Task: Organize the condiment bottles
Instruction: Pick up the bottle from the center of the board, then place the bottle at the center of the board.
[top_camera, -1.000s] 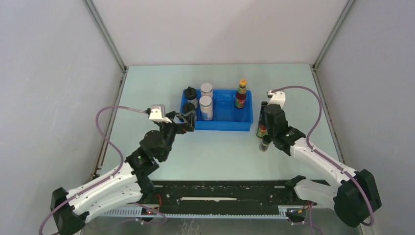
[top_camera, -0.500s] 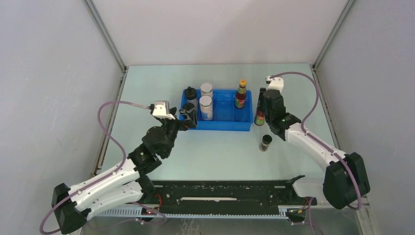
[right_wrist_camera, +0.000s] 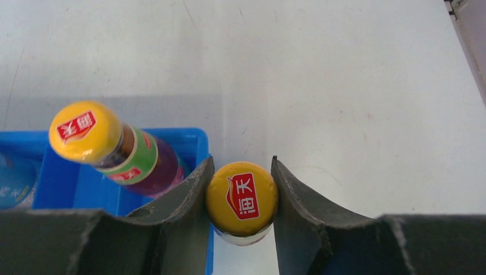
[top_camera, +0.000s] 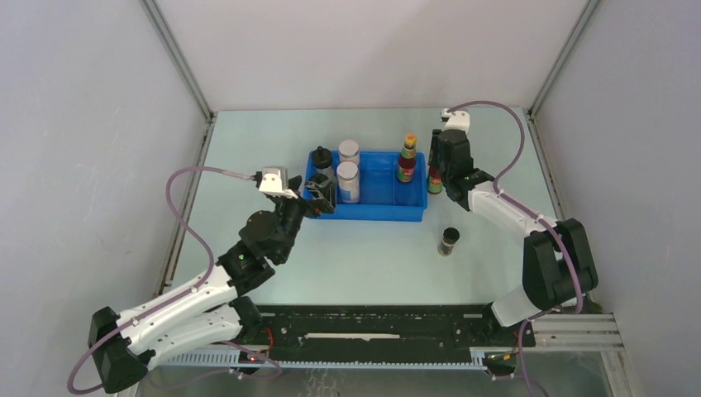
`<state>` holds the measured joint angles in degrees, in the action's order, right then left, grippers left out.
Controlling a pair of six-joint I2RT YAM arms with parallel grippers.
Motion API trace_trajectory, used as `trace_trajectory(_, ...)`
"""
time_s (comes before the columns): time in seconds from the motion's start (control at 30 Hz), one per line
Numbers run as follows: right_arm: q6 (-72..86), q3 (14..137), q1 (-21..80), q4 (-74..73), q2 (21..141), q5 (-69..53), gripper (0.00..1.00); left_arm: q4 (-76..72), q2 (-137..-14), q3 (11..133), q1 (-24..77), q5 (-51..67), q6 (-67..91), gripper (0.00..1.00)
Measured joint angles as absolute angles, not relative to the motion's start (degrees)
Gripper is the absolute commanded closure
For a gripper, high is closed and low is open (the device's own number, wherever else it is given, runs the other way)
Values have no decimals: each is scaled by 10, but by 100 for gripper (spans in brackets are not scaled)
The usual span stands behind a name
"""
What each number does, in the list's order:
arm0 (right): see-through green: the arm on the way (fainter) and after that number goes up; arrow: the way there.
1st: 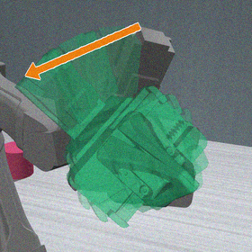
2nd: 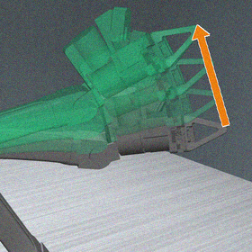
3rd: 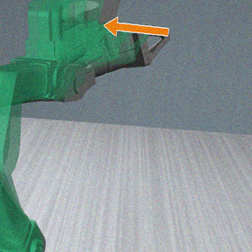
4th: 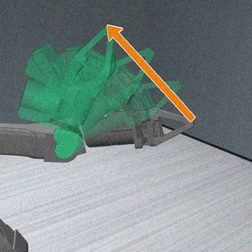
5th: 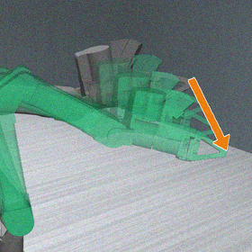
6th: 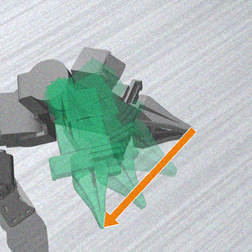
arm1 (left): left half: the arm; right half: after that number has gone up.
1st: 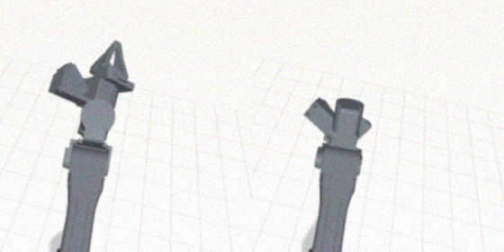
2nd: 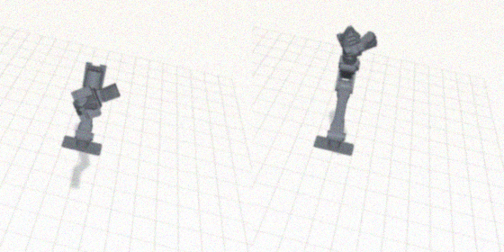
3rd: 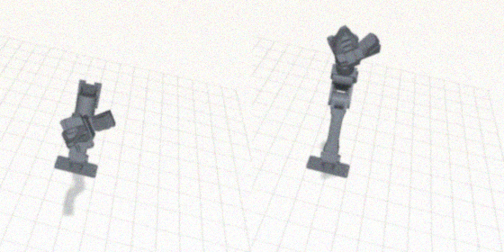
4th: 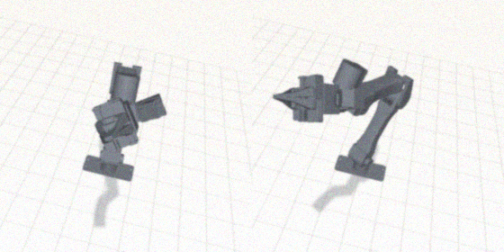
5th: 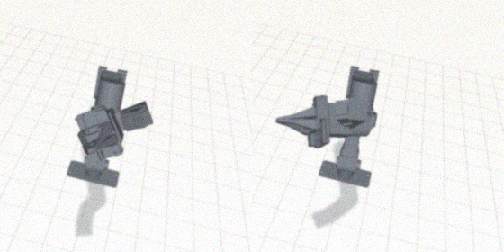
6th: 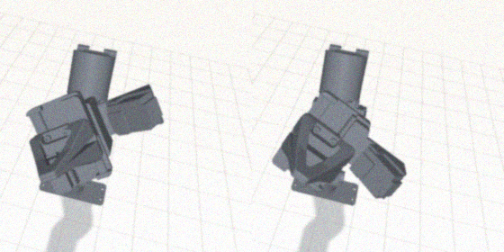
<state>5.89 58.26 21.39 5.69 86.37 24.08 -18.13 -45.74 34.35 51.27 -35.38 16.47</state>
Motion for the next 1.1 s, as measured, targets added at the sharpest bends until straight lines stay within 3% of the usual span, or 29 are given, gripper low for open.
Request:
trace_trajectory(0.97,39,616,191,114,941,229,100,-205,-465,343,513,-338,160,0)
trace_trajectory(1.1,40,616,191,114,941,235,87,-205,-465,343,513,-338,160,0)
